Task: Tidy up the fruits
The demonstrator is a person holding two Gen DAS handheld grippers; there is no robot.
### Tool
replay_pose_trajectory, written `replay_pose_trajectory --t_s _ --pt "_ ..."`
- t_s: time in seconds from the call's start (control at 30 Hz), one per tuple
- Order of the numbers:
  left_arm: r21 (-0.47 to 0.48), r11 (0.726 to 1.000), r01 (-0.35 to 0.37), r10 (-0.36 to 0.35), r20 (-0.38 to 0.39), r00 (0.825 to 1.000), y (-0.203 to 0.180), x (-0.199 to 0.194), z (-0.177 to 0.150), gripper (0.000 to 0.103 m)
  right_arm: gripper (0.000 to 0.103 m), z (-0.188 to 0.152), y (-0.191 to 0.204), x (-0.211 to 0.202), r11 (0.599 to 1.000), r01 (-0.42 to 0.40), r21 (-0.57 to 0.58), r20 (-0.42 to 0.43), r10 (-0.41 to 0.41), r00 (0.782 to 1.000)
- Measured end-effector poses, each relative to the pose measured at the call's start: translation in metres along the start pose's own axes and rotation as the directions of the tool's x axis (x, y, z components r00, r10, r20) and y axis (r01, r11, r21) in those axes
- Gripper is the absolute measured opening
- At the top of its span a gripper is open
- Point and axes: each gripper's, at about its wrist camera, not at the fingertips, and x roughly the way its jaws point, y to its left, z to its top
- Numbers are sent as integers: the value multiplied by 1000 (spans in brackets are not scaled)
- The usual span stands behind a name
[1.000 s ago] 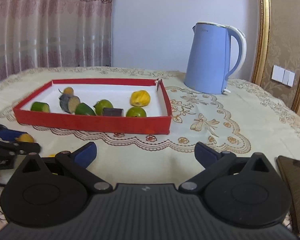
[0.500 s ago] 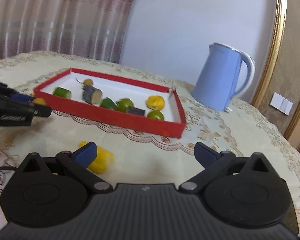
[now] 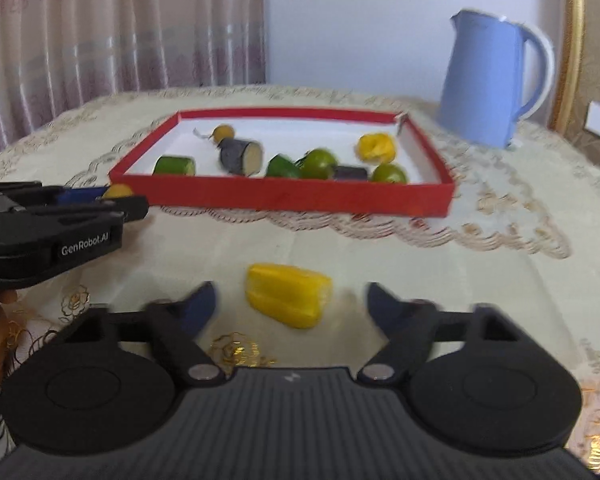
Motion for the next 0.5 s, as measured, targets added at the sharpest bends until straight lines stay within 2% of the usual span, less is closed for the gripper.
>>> replay_pose_trajectory --t_s 0.17,0.23,0.5 --pt "-12 1000 15 -15 9 1000 2 -2 0 27 51 2 0 3 1000 -2 -10 0 2 1000" --pt "-17 1000 22 -22 8 1000 4 -2 -1 27 46 2 -1 3 1000 -3 -24 3 3 1000" --pt "-21 1000 22 -22 3 1000 4 -1 0 27 45 1 -5 -2 998 -43 -49 22 44 999"
